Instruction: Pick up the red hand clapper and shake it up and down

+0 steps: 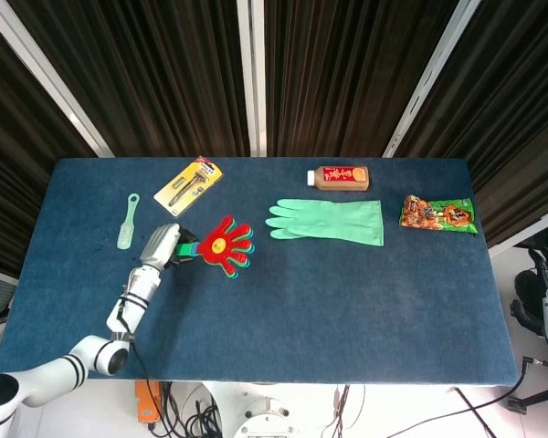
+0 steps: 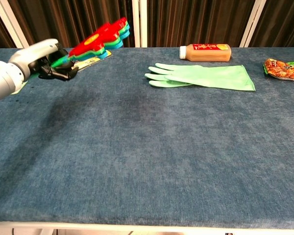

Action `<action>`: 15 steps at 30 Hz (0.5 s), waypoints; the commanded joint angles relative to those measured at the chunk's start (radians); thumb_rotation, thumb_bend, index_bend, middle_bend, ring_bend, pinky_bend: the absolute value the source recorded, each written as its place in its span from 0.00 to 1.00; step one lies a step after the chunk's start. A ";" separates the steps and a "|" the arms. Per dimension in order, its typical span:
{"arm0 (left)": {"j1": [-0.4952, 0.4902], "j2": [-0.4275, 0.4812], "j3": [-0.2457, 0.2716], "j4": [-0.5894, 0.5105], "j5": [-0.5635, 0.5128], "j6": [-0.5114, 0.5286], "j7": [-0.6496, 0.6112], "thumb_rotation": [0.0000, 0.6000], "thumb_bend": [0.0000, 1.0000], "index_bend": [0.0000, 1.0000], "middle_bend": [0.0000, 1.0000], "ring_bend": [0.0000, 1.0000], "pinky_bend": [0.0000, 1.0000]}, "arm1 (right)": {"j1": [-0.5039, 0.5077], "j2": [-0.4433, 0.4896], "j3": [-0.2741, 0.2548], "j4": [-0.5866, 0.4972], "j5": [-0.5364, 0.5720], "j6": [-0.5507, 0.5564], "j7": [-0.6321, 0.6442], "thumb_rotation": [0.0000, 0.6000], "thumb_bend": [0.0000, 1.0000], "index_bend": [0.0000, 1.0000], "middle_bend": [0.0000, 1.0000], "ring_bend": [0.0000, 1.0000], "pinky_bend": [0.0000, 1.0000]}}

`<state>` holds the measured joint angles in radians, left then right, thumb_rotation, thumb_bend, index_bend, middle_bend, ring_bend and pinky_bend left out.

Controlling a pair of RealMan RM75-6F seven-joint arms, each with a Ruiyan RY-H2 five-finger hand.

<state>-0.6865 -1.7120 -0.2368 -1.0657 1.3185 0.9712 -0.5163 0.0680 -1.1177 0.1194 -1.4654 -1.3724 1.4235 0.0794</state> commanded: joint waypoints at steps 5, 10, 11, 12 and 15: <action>0.058 0.140 -0.131 -0.210 -0.102 -0.032 -0.326 1.00 0.66 1.00 1.00 1.00 1.00 | 0.002 0.000 0.001 -0.005 0.003 -0.002 -0.007 1.00 0.28 0.00 0.00 0.00 0.00; 0.102 0.243 -0.199 -0.311 -0.117 -0.067 -0.575 1.00 0.66 1.00 1.00 1.00 1.00 | 0.003 -0.002 0.001 -0.008 0.003 -0.003 -0.015 1.00 0.28 0.00 0.00 0.00 0.00; 0.109 0.260 -0.207 -0.321 -0.108 -0.071 -0.619 1.00 0.67 1.00 1.00 1.00 1.00 | 0.003 -0.002 0.001 -0.009 0.003 -0.003 -0.017 1.00 0.28 0.00 0.00 0.00 0.00; 0.113 0.271 -0.210 -0.325 -0.097 -0.072 -0.646 1.00 0.67 1.00 1.00 1.00 1.00 | 0.004 -0.003 0.001 -0.010 0.004 -0.004 -0.019 1.00 0.28 0.00 0.00 0.00 0.00; 0.112 0.289 -0.187 -0.296 -0.046 -0.054 -0.610 1.00 0.67 1.00 1.00 1.00 1.00 | 0.005 -0.003 0.001 -0.013 0.005 -0.006 -0.024 1.00 0.28 0.00 0.00 0.00 0.00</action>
<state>-0.5939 -1.4643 -0.4158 -1.3531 1.2332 0.9170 -1.1443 0.0727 -1.1203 0.1208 -1.4778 -1.3673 1.4179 0.0555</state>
